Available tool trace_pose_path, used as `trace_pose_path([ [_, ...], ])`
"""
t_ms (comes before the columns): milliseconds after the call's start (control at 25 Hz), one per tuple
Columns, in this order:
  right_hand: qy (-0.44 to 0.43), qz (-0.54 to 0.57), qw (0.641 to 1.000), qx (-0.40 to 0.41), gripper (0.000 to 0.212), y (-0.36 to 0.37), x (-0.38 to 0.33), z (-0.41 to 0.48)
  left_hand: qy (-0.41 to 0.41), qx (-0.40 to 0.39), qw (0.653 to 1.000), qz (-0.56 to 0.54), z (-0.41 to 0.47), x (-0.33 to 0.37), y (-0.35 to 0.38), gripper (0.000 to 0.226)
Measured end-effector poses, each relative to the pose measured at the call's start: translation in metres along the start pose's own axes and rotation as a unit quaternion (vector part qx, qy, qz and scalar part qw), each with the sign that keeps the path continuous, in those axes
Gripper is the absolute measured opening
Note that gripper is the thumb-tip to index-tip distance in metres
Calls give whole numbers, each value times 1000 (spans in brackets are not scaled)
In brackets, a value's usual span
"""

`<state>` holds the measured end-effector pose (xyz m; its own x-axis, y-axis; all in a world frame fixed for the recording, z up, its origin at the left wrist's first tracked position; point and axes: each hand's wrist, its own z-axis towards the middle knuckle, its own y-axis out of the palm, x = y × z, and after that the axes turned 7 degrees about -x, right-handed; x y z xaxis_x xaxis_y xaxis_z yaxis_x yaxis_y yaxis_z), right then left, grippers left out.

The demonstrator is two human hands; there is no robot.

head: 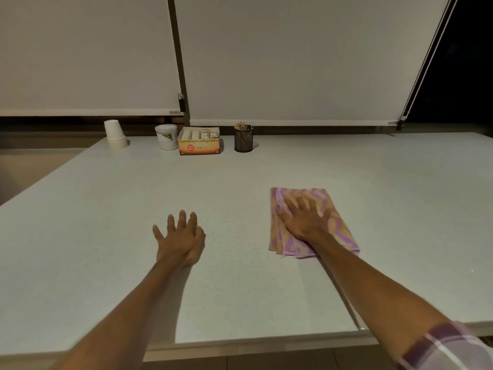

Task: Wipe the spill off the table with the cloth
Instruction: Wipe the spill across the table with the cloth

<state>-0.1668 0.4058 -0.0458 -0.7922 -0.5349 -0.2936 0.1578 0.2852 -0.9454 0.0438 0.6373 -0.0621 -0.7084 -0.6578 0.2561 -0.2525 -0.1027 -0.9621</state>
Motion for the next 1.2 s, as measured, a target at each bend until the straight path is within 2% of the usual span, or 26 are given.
trace_pose_path([
  [200, -68, -28, 997, -28, 64, 34, -93, -26, 13, 5, 1000, -10, -1, 0, 2, 58],
  [320, -108, -40, 993, -17, 65, 52, -112, -56, 14, 7, 1000, -14, -2, 1, -1, 57],
  [480, -134, -23, 991, 0, 71, 56, -88, -91, 25, 7, 1000, -7, -3, -1, -1, 56],
  [600, -121, -4, 993, 9, 74, 43, -49, -106, 28, 2, 999, -18, 1, -4, -2, 56],
  [760, -50, -19, 998, 40, 74, 7, 33, -110, 20, -10, 1000, -6, 6, -5, 0, 56],
  [920, 58, -29, 997, 43, 64, -20, 106, -90, 18, -20, 999, 30, 13, -5, -4, 58],
  [1040, 97, -11, 995, 38, 63, -28, 109, -54, 53, -30, 996, 64, 20, -4, -10, 60],
  [1200, 46, -10, 998, 35, 66, -24, 75, -4, 65, -45, 995, 68, 35, -7, -19, 60],
])
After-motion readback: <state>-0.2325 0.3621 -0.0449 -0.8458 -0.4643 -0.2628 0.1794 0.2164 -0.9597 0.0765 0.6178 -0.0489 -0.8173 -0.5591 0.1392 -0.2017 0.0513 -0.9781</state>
